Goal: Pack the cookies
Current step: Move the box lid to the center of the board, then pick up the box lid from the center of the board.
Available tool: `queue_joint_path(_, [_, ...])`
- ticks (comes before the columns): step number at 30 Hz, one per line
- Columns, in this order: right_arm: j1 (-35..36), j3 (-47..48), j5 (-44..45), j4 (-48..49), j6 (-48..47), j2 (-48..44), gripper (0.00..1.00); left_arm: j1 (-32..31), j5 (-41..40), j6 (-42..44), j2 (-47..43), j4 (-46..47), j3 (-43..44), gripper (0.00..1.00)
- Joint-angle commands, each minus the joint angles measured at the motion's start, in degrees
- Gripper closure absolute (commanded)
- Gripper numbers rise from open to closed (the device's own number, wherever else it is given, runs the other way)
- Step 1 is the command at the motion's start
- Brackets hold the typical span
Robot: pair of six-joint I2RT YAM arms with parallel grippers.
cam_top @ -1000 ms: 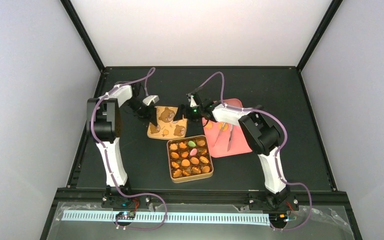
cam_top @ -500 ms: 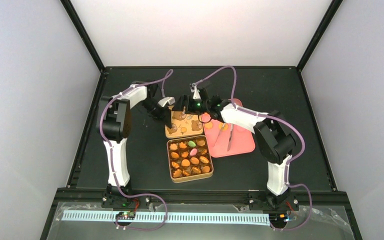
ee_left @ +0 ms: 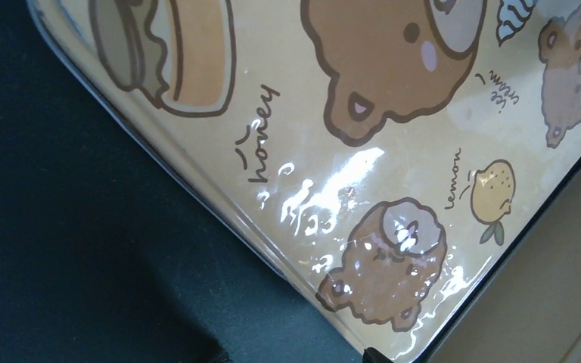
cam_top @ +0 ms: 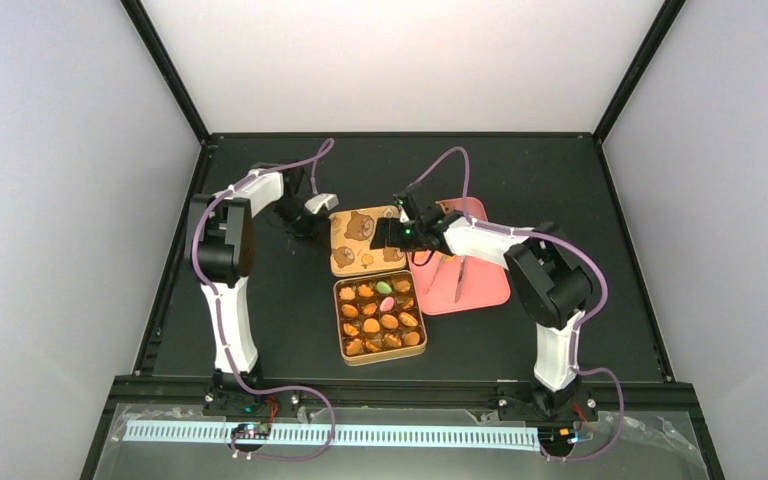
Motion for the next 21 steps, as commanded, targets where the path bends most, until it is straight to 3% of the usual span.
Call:
queue_joint_path(1, [0.10,-3.89,2.33,-0.76,-1.87,-4.06,0.15,1.33,-7.45,2.05,0.84,2.12,-0.61,0.53])
queue_joint_path(10, [0.47,-10.18,0.70,0.02,-1.42,-7.12,0.15,3.98,-4.62,1.87,-1.60,-0.41,2.70,0.50])
queue_joint_path(21, [0.56,-9.10,4.91,-4.20,-4.10,-4.44,0.14,5.09,-3.10,1.58,-3.29,-1.00,2.69,0.49])
